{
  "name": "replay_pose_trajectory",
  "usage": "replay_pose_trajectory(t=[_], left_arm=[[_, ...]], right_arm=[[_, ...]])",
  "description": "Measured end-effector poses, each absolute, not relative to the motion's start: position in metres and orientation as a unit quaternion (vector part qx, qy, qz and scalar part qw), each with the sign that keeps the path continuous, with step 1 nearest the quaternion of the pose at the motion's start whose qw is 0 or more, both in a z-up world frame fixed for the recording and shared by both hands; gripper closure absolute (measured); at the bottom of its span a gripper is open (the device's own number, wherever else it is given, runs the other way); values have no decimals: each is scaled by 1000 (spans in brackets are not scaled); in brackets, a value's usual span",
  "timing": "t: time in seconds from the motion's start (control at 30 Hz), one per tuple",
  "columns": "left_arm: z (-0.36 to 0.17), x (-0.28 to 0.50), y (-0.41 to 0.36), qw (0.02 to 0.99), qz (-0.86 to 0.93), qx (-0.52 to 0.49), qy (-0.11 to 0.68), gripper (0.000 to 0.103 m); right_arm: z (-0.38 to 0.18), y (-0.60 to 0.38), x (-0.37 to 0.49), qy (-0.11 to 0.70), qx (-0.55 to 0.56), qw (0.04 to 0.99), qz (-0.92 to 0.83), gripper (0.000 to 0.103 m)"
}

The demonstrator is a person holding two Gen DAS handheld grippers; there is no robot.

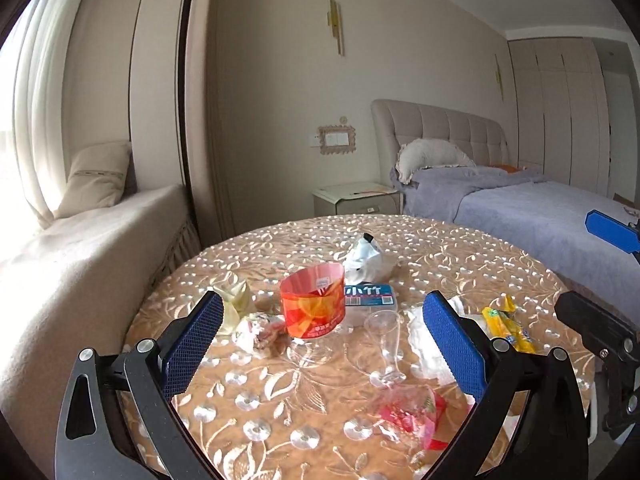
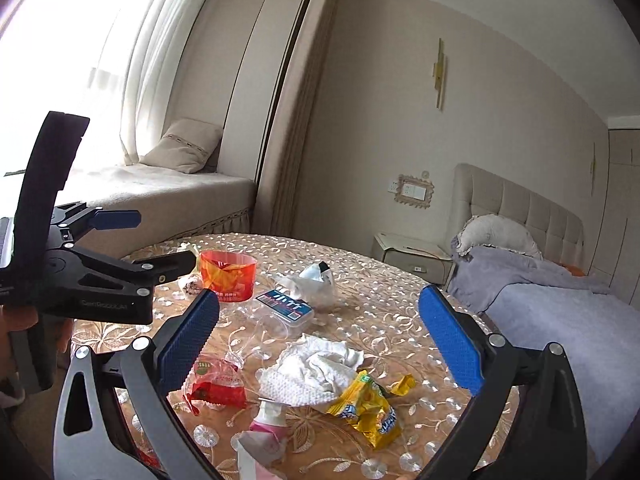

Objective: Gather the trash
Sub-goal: 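Grasp the orange-labelled bottle with left tool while right tool grasps toothpaste tube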

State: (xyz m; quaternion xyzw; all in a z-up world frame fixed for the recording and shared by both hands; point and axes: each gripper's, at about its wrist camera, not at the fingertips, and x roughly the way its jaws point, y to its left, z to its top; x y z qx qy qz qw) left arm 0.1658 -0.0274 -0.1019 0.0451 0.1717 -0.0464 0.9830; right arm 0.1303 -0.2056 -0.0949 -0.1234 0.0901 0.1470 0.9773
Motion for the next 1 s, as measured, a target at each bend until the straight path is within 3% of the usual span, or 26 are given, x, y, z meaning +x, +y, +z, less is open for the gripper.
replay_pose_trajectory(t=[0.47,0.5,0.57,1.0], left_arm=[[-143,276,-24,960,-120,61,245,5],[-145,278,-28,958,-132,66,244,10],[-147,282,-33,956,-135,75,249,59],[-103,208,-53,968,-141,75,194,57]], right_arm=[[-130,-184,177,167,-139,962,167,4],[-132,-185,178,172,-140,961,166,4],[-133,-187,179,176,-143,961,162,4],[-137,-197,138,194,-163,952,174,4]])
